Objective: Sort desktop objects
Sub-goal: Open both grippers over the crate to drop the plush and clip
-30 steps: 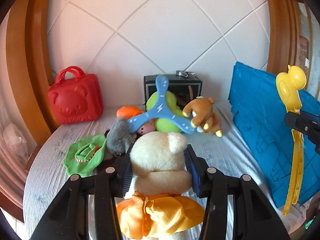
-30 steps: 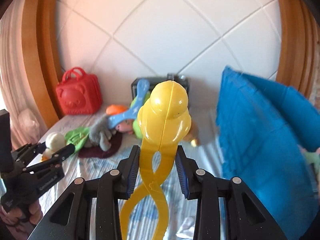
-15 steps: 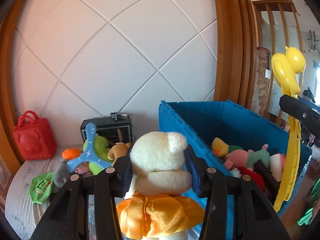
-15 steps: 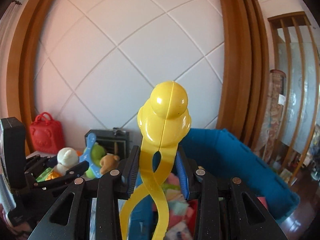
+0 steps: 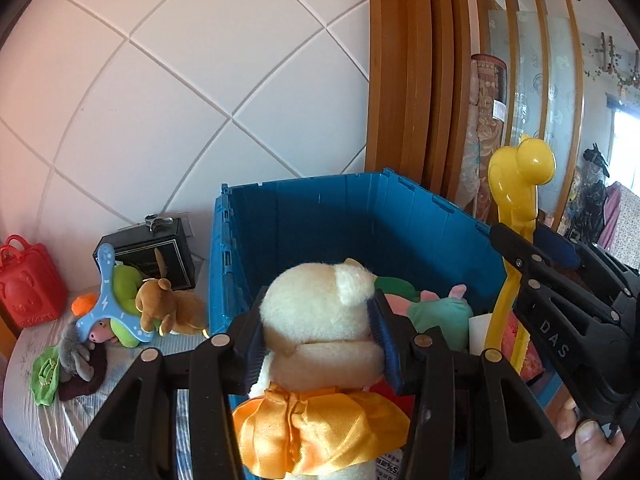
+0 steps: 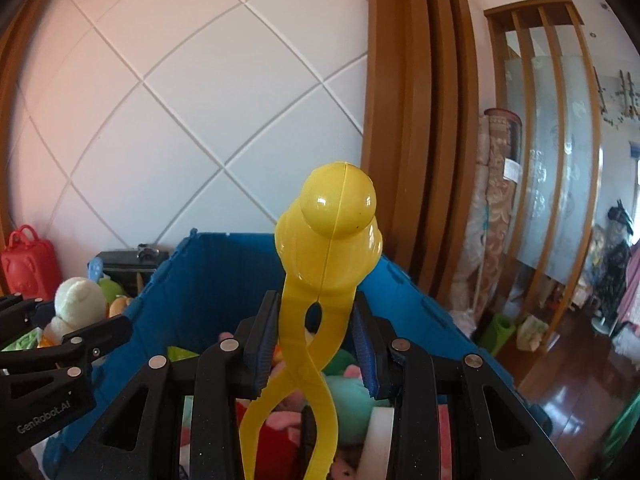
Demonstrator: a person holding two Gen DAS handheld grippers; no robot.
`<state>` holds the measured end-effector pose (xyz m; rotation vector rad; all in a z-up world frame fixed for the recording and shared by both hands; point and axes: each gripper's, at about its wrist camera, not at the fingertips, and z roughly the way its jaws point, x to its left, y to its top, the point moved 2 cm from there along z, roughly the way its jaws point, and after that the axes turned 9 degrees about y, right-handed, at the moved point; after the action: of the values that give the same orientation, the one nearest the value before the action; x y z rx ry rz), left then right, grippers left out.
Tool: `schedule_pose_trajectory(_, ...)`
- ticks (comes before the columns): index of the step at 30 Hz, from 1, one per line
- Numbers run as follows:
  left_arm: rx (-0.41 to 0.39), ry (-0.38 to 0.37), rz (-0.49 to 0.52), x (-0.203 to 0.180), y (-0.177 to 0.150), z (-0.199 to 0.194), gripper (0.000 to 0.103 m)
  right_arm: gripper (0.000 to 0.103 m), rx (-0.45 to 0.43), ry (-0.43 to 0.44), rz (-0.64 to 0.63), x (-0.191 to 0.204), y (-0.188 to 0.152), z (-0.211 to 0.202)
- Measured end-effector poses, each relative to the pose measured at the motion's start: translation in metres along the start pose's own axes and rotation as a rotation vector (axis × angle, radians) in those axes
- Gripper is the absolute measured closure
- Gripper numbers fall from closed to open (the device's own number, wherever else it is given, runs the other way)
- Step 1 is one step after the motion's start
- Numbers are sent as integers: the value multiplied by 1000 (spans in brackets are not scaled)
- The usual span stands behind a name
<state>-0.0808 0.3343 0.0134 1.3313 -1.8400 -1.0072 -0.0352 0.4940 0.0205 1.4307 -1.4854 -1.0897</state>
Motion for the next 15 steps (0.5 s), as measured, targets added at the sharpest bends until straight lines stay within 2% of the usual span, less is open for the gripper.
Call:
schedule_pose_trajectory(7, 60, 16, 32, -21, -8, 14, 56, 68, 81, -52, 23, -28, -20, 13)
schedule_pose_trajectory(13, 93, 34, 47, -30, -11, 23, 47, 68, 153, -84, 10, -37, -32, 23)
schedule_pose_trajectory(14, 95, 35, 46, -30, -12, 24, 47, 66, 163, -90, 6, -38, -34, 24)
schedule_pose_trajectory(15, 99, 34, 45, -29, -13, 25, 45, 57, 171, -92, 2, -38, -36, 24)
